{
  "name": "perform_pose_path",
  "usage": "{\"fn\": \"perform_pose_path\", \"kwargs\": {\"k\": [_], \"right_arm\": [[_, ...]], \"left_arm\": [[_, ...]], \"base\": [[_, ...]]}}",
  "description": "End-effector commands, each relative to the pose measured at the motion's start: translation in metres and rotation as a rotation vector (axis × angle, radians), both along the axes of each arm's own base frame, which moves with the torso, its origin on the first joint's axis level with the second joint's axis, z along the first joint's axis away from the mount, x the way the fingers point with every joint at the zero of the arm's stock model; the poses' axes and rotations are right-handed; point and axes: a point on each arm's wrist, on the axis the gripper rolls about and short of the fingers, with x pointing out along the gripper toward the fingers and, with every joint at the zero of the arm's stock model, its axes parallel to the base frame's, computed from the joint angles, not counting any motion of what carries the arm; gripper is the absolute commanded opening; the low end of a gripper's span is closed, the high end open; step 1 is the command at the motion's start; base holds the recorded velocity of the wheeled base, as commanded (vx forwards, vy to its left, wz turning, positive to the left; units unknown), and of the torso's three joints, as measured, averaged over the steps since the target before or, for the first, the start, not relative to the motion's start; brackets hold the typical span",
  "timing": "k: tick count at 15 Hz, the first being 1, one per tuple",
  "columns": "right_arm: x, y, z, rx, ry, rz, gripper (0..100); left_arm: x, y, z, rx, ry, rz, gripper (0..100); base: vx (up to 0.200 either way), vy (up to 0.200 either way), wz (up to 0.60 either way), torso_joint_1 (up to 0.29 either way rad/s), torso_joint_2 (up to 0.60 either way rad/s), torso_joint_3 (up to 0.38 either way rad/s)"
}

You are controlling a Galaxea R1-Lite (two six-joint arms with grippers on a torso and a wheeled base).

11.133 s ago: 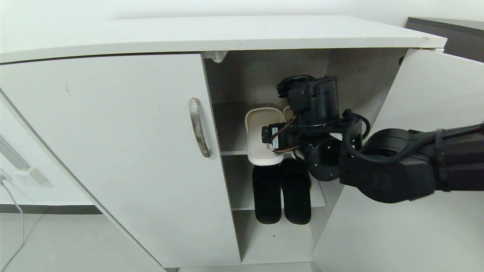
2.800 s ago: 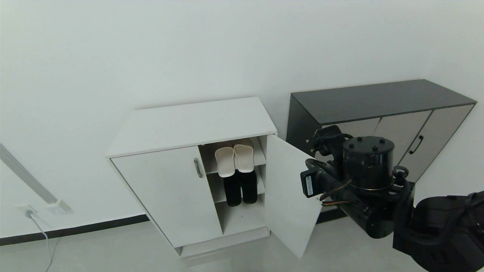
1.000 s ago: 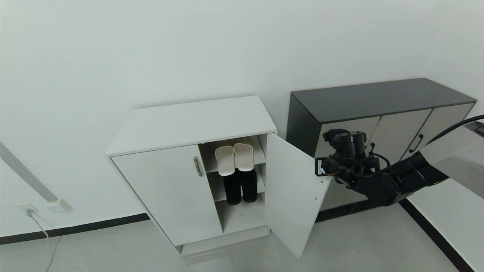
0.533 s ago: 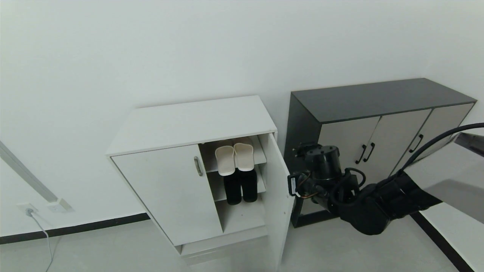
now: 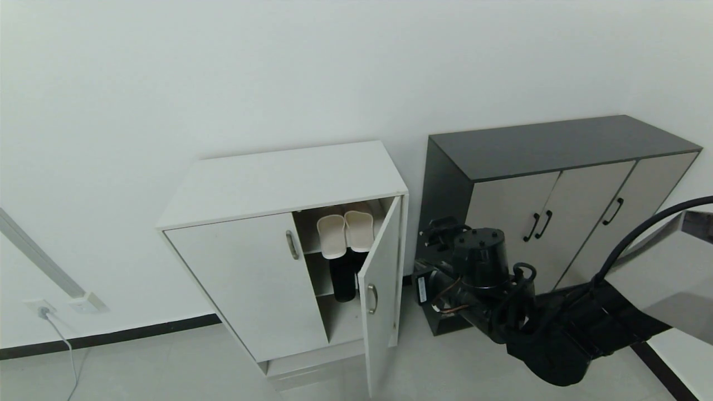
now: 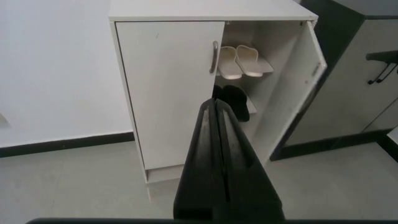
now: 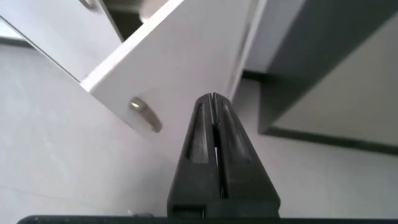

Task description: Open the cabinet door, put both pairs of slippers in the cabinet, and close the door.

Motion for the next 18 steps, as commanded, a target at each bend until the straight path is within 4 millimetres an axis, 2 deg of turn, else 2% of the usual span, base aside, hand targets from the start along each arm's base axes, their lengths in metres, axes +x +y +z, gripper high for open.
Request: {"fn": "perform_pose_path", "kwargs": {"k": [1, 3, 10, 15, 18], "right_arm": [[-0.001, 0.000, -0.001, -0.003, 0.000, 0.002, 0], [0.000, 0.000, -0.001, -0.007, 0.000, 0.001, 0], [-0.001, 0.001, -0.003, 0.001, -0.001, 0.007, 0], [0.002, -0.002, -0.009, 0.058, -0.048, 0.043, 0], [-0.008, -0.021, -0.005, 0.071, -0.057, 0.053, 0]], "left_arm": [[0.000, 0.000, 0.000, 0.000, 0.001, 0.000, 0], [0.000, 0.000, 0.000, 0.000, 0.001, 0.000, 0], [0.000, 0.000, 0.000, 0.000, 0.001, 0.000, 0], [0.000, 0.000, 0.000, 0.000, 0.001, 0.000, 0], [0.000, 0.000, 0.000, 0.000, 0.001, 0.000, 0]], "base": [[0.000, 0.000, 0.00, 0.000, 0.00, 0.000], [0.000, 0.000, 0.00, 0.000, 0.00, 0.000], [0.000, 0.000, 0.60, 0.001, 0.00, 0.001], [0.000, 0.000, 0.00, 0.000, 0.00, 0.000], [0.000, 0.000, 0.00, 0.000, 0.00, 0.000]]}}
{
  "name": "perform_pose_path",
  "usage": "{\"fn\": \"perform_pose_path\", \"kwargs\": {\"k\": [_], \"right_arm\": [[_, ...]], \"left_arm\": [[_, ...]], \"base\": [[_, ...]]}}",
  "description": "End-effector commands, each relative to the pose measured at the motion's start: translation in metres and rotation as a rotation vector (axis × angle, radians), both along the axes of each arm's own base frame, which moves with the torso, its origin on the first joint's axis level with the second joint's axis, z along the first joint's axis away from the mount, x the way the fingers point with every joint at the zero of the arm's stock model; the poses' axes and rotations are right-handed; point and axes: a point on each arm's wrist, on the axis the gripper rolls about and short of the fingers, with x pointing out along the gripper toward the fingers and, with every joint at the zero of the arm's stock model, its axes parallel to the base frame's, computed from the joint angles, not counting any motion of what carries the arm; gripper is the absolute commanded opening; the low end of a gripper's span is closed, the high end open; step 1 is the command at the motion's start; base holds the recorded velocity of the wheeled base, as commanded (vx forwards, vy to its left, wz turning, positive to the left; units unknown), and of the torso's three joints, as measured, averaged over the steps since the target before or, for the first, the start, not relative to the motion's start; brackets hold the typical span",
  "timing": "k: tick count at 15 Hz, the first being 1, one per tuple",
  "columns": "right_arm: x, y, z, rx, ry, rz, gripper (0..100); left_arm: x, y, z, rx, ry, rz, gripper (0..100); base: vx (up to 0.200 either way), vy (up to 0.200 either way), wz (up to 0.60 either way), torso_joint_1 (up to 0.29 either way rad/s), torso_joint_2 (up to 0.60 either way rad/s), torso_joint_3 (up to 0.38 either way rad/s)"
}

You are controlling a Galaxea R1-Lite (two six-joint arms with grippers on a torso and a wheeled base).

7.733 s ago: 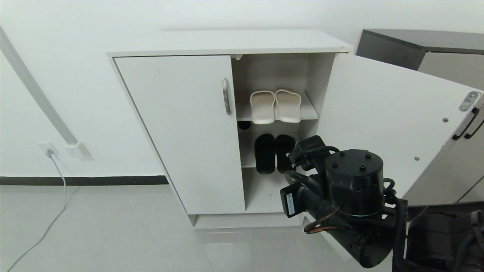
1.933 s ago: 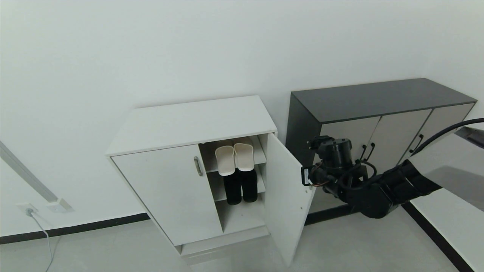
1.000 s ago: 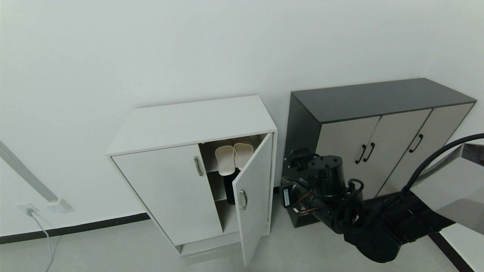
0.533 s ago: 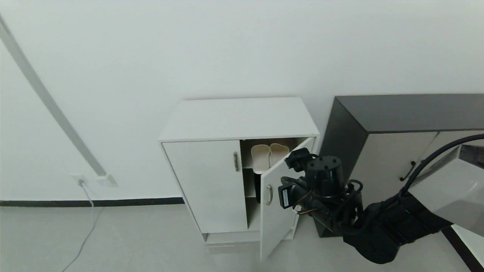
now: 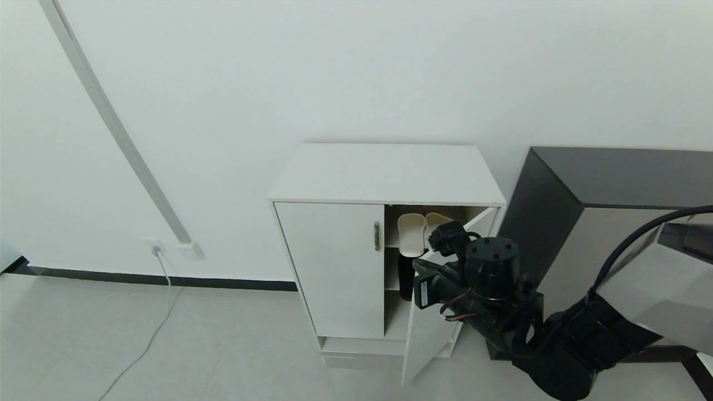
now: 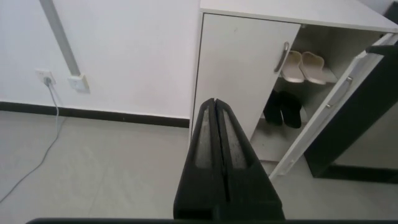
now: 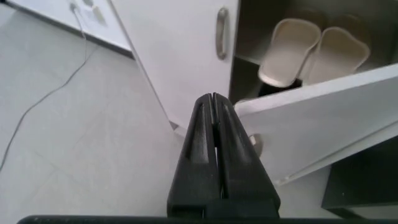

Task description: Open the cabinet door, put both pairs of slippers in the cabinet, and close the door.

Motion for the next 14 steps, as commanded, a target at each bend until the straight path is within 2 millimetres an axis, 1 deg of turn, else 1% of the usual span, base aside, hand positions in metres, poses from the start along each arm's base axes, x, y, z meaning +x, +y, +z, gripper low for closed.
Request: {"fn": "perform_pose_path", "kwargs": {"k": [1, 4, 5, 8, 11, 13, 14], "right_arm": [[-0.012, -0.017, 0.005, -0.006, 0.015, 0.013, 0], [-0.040, -0.040, -0.005, -0.048, 0.073, 0.018, 0], [-0.051, -0.050, -0.011, -0.059, 0.086, 0.015, 0], [-0.068, -0.068, -0.025, -0.072, 0.099, 0.007, 0], [-0.072, -0.071, -0.032, -0.092, 0.126, 0.008, 0], [-0.067, -0.068, -0.039, -0.101, 0.140, 0.004, 0], [-0.061, -0.066, -0.043, -0.103, 0.143, -0.005, 0]], "left_arm": [[0.000, 0.000, 0.000, -0.001, 0.002, 0.001, 0], [0.000, 0.000, 0.000, 0.001, 0.001, -0.003, 0], [0.000, 0.000, 0.000, -0.001, 0.001, -0.003, 0], [0.000, 0.000, 0.000, -0.001, 0.001, -0.004, 0], [0.000, 0.000, 0.000, -0.001, 0.001, -0.001, 0], [0.000, 0.000, 0.000, -0.001, 0.001, -0.001, 0], [0.000, 0.000, 0.000, -0.001, 0.001, -0.001, 0]], "base": [[0.000, 0.000, 0.00, 0.000, 0.00, 0.000], [0.000, 0.000, 0.00, 0.000, 0.00, 0.000], [0.200, 0.000, 0.00, 0.007, 0.00, 0.002], [0.200, 0.000, 0.00, -0.007, 0.00, 0.004], [0.000, 0.000, 0.00, 0.000, 0.00, 0.000], [0.000, 0.000, 0.00, 0.000, 0.00, 0.000], [0.000, 0.000, 0.00, 0.000, 0.00, 0.000]]}}
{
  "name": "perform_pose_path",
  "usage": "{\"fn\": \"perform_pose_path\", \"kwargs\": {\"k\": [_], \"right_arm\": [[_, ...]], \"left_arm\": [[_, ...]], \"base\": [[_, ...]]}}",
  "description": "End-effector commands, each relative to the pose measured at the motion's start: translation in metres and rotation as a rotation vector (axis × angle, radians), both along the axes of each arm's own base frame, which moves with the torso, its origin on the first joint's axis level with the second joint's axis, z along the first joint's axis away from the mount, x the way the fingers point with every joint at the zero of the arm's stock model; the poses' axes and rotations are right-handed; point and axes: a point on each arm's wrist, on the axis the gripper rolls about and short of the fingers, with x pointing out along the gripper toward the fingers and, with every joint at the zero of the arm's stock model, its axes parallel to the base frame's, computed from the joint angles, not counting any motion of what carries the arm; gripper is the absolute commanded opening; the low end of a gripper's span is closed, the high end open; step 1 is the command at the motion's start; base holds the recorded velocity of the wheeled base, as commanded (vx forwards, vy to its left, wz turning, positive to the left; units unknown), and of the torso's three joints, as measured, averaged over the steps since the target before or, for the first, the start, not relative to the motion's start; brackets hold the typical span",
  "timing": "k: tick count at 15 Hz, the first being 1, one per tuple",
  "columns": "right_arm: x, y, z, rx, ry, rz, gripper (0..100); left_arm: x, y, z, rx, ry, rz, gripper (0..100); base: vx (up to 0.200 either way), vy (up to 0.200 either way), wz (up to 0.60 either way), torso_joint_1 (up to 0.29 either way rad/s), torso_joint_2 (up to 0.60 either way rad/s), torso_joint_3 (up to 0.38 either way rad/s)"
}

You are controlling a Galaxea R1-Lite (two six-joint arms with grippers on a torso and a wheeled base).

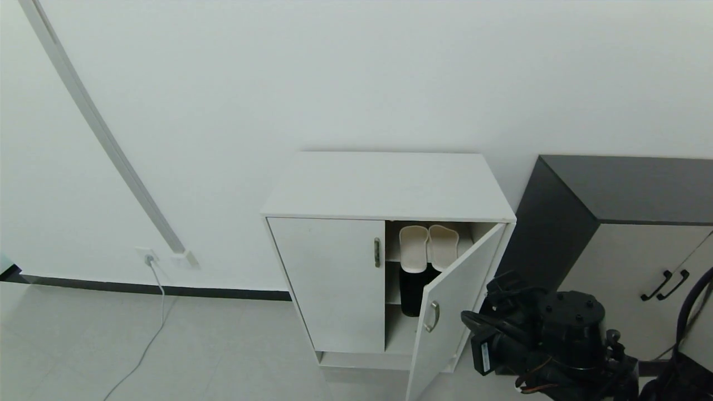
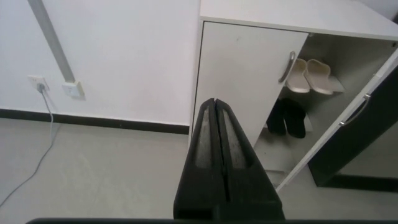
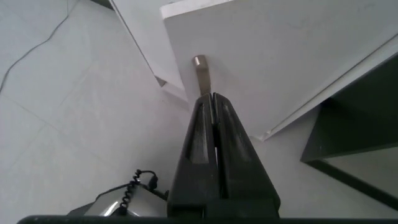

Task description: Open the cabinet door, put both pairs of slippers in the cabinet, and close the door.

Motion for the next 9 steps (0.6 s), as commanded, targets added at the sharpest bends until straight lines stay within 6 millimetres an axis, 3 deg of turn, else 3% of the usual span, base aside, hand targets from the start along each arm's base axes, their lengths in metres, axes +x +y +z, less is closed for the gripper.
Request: {"fn": "perform_pose_path", "kwargs": {"k": [1, 9], "right_arm": [[0.011, 0.003, -0.010, -0.009, 0.016, -0.015, 0], [0.074, 0.032, -0.032, 0.042, -0.056, -0.065, 0]], "left_arm": [[0.000, 0.000, 0.000, -0.001, 0.001, 0.001, 0], [0.000, 0.000, 0.000, -0.008, 0.001, 0.006, 0]], "base": [[0.000, 0.000, 0.00, 0.000, 0.00, 0.000], [0.000, 0.000, 0.00, 0.000, 0.00, 0.000]]}}
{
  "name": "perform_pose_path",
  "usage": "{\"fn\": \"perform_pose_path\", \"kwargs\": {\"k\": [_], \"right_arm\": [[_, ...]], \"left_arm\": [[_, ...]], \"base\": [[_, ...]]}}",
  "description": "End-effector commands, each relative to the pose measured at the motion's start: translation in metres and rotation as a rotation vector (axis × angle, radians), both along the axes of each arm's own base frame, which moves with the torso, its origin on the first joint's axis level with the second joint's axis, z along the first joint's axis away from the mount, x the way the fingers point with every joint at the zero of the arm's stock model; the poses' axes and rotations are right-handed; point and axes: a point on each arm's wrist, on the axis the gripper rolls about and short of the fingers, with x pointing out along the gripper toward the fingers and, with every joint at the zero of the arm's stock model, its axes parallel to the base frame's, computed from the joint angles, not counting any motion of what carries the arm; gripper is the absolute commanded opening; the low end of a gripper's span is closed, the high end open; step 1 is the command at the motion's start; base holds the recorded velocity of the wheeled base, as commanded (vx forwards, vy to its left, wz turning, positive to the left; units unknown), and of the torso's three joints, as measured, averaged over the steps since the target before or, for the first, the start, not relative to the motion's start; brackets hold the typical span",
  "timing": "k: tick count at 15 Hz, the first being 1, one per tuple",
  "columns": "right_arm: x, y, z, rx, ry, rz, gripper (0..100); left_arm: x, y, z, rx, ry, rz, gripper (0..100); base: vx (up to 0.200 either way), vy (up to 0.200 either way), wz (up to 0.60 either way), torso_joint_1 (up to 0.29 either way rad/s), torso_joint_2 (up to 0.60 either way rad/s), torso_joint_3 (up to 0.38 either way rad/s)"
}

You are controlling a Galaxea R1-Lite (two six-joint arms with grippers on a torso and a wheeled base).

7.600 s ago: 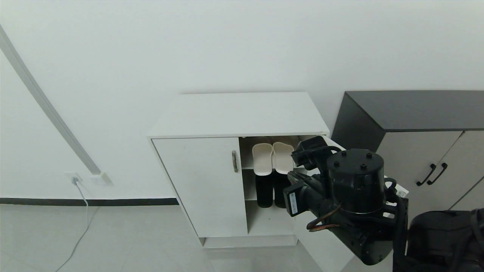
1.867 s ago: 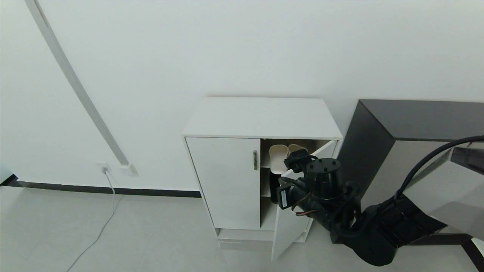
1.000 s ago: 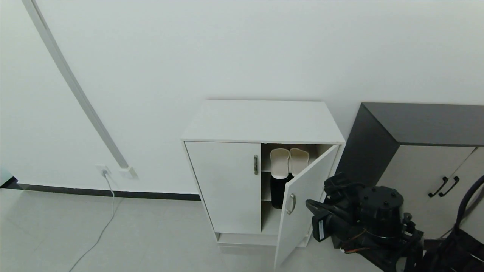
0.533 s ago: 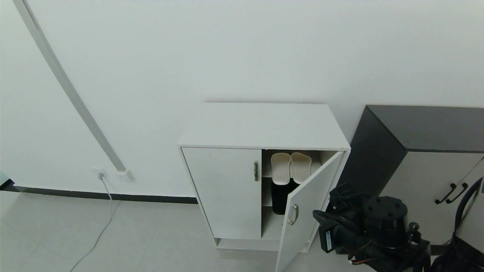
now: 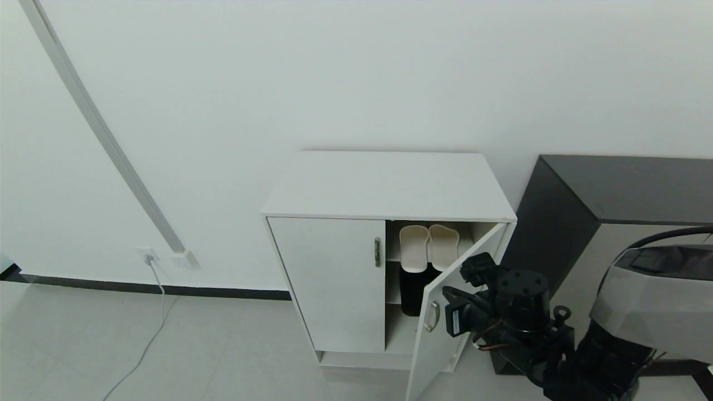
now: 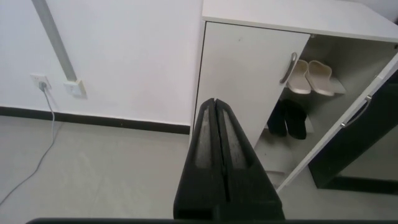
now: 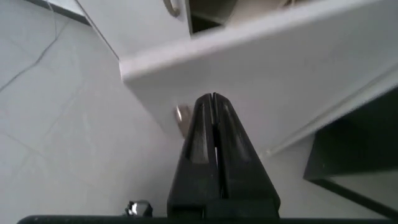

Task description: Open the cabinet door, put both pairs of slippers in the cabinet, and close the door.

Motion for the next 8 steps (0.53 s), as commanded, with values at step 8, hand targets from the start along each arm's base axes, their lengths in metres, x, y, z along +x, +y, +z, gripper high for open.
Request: {"fn": "perform_pose_path", "kwargs": {"k": [8], "right_arm": [[0.057, 0.023, -0.022, 0.015, -0.029, -0.037, 0]], "left_arm": [[0.000, 0.000, 0.000, -0.002, 0.001, -0.001, 0]], "base": [[0.000, 0.000, 0.00, 0.000, 0.00, 0.000]]}}
